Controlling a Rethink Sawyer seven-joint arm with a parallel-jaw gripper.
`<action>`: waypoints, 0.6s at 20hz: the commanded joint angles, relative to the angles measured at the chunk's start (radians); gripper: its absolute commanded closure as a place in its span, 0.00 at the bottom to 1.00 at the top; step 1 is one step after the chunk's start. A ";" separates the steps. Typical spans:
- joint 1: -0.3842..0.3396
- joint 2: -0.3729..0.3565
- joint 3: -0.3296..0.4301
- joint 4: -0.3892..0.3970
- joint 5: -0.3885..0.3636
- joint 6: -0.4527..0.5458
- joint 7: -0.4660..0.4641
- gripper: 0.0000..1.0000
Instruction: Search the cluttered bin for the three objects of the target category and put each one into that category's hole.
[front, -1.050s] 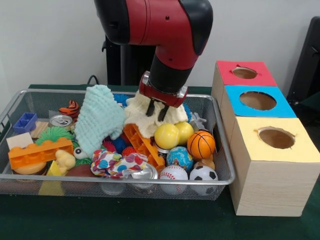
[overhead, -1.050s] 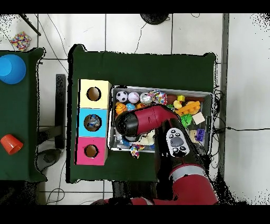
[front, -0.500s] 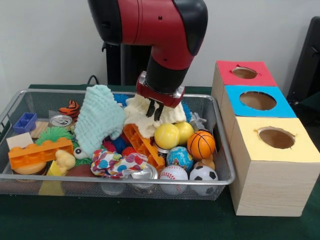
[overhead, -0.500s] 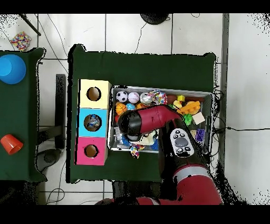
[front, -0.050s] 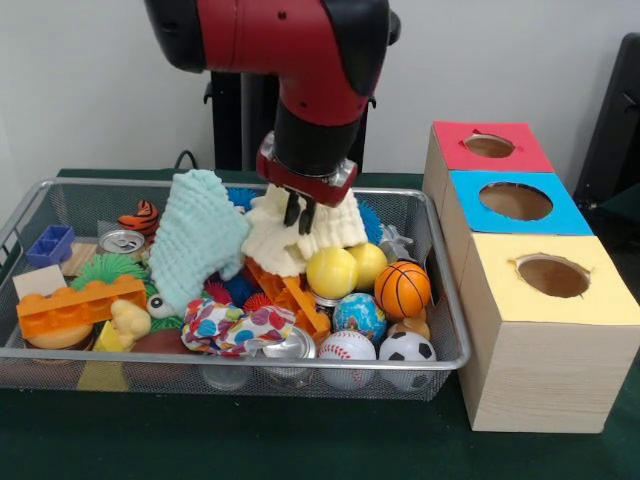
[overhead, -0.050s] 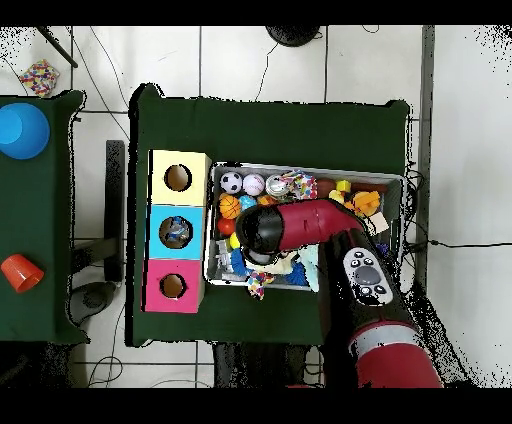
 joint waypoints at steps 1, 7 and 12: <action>-0.108 -0.086 0.149 0.119 0.087 0.105 -0.243 1.00; -0.162 -0.203 0.186 0.172 0.122 0.128 -0.250 1.00; -0.169 -0.311 0.196 0.176 0.130 0.210 -0.262 1.00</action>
